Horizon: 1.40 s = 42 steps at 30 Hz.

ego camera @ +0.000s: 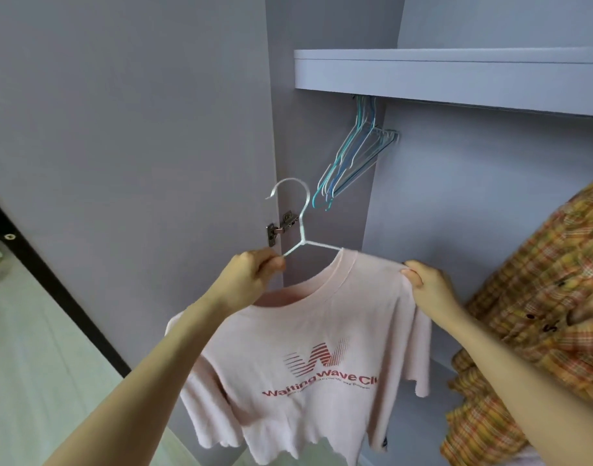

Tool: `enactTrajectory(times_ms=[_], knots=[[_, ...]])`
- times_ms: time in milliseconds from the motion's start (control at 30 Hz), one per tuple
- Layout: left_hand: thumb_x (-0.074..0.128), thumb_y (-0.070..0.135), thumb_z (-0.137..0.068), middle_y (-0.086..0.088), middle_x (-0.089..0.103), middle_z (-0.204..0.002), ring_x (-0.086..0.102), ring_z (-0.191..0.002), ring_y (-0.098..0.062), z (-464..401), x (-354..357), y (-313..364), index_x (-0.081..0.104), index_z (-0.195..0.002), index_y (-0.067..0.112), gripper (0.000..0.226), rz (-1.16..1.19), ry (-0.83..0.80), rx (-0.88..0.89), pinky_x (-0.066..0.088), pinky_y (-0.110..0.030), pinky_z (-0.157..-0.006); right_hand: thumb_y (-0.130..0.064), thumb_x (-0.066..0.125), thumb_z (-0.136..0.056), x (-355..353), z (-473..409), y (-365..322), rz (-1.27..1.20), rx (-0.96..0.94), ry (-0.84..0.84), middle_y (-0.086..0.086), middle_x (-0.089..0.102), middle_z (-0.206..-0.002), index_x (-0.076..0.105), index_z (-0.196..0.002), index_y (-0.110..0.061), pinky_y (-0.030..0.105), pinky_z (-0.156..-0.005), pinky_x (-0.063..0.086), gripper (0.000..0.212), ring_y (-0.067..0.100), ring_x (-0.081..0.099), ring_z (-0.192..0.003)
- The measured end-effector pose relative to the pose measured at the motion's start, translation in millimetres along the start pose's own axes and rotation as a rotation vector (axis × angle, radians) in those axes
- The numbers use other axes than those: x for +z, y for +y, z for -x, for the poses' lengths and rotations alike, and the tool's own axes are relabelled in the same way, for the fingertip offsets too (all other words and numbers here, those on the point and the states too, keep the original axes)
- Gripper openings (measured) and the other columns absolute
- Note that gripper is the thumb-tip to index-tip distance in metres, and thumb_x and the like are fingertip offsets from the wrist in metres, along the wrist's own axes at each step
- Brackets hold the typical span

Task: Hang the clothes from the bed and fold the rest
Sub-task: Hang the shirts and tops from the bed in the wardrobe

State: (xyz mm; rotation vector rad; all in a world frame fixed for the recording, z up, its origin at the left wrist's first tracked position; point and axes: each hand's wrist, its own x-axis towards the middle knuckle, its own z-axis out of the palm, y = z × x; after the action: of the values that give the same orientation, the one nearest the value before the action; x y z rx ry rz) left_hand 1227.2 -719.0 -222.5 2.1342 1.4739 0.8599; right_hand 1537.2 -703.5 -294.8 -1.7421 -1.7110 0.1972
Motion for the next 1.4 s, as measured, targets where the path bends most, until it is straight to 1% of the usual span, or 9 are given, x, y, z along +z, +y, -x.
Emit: enactTrajectory(times_ms=[200, 333, 433, 600, 767, 933, 1033, 1200, 1400], knots=[[0.049, 0.013, -0.095, -0.007, 0.03, -0.064, 0.025, -0.058, -0.012, -7.5, 5.4, 7.2, 0.065, -0.08, -0.001, 0.026, 0.287, 0.124, -0.025, 0.023, -0.023, -0.051, -0.011, 0.057, -0.091, 6.3, 1.4, -7.4, -0.193, 0.002, -0.112, 0.0, 0.059, -0.087, 0.06, -0.102, -0.005, 0.019, -0.067, 0.034, 0.013, 0.017, 0.054, -0.082], [0.052, 0.016, -0.094, -0.009, 0.032, -0.062, 0.027, -0.061, -0.019, -8.6, 4.7, -3.1, 0.067, -0.087, -0.003, 0.025, 0.163, 0.175, 0.005, 0.025, -0.03, -0.056, -0.01, 0.052, -0.093, 7.2, 8.2, 10.8, -0.071, 0.072, -0.272, 0.007, 0.043, -0.061, 0.04, -0.065, -0.011, 0.032, -0.06, 0.029, 0.03, 0.023, 0.04, -0.065], [0.055, 0.018, -0.093, -0.007, 0.034, -0.057, 0.027, -0.06, -0.023, -9.7, 4.2, -11.5, 0.067, -0.084, 0.0, 0.024, 0.038, 0.167, -0.003, 0.028, -0.03, -0.056, 0.004, 0.051, -0.089, -1.7, 1.4, 16.2, -0.025, 0.08, -0.108, 0.027, 0.064, -0.081, 0.063, -0.084, 0.004, 0.039, -0.071, 0.042, 0.013, 0.036, 0.061, -0.078], [0.055, 0.018, -0.093, -0.018, 0.041, -0.056, 0.029, -0.06, -0.032, -2.7, 4.9, -13.0, 0.064, -0.079, -0.002, 0.025, -0.051, 0.208, 0.007, 0.033, -0.034, -0.055, 0.0, 0.048, -0.088, -20.8, -2.3, 21.0, -0.17, 0.104, 0.325, 0.022, 0.068, -0.094, 0.065, -0.101, 0.005, 0.025, -0.071, 0.039, 0.022, 0.03, 0.063, -0.086], [0.053, 0.016, -0.094, 0.001, 0.033, -0.053, 0.024, -0.055, -0.014, -23.0, 1.0, 8.2, 0.069, -0.086, 0.002, 0.023, 0.131, 0.244, 0.022, 0.025, -0.018, -0.049, 0.003, 0.042, -0.084, 8.7, 17.7, 44.7, 0.136, 0.335, -0.415, 0.016, 0.061, -0.12, 0.065, -0.097, -0.011, 0.039, -0.091, 0.046, 0.03, 0.031, 0.057, -0.109], [0.054, 0.018, -0.094, 0.0, 0.033, -0.053, 0.027, -0.057, -0.021, -29.4, 25.0, 21.8, 0.066, -0.085, -0.003, 0.026, 0.079, 0.108, 0.074, 0.028, -0.026, -0.054, 0.001, 0.051, -0.085, -1.3, 15.9, 10.3, 0.001, 0.023, 0.037, 0.014, 0.05, -0.133, 0.049, -0.131, -0.006, 0.042, -0.101, 0.039, 0.047, 0.031, 0.047, -0.122], [0.053, 0.021, -0.094, -0.002, 0.035, -0.053, 0.029, -0.06, -0.026, -39.4, 34.1, 35.0, 0.064, -0.078, 0.002, 0.027, 0.07, 0.04, 0.126, 0.028, -0.03, -0.058, -0.007, 0.052, -0.09, -4.2, 16.5, -12.8, 0.067, -0.235, -0.06, 0.011, 0.059, -0.124, 0.055, -0.125, -0.007, 0.039, -0.094, 0.042, 0.035, 0.03, 0.055, -0.112], [0.052, 0.025, -0.095, -0.003, 0.049, -0.057, 0.045, -0.064, -0.026, -56.5, 53.7, 50.3, 0.07, -0.087, 0.008, 0.026, 0.014, 0.0, 0.191, 0.037, -0.033, -0.064, -0.029, 0.046, -0.096, -19.8, 42.7, 7.3, 0.186, -0.214, -0.209, 0.004, 0.052, -0.082, 0.047, -0.079, -0.013, 0.034, -0.064, 0.032, 0.024, 0.033, 0.055, -0.081], [0.054, 0.022, -0.093, 0.001, 0.058, -0.092, 0.048, -0.1, -0.026, -98.9, 115.4, 91.6, 0.072, -0.089, 0.007, 0.024, 0.097, -0.028, 0.311, 0.03, -0.035, -0.094, -0.031, 0.045, -0.096, -62.1, 78.4, 34.3, 0.241, -0.031, -0.172, -0.008, 0.042, -0.064, 0.034, -0.078, -0.021, 0.031, -0.058, 0.026, 0.024, 0.032, 0.054, -0.069]])
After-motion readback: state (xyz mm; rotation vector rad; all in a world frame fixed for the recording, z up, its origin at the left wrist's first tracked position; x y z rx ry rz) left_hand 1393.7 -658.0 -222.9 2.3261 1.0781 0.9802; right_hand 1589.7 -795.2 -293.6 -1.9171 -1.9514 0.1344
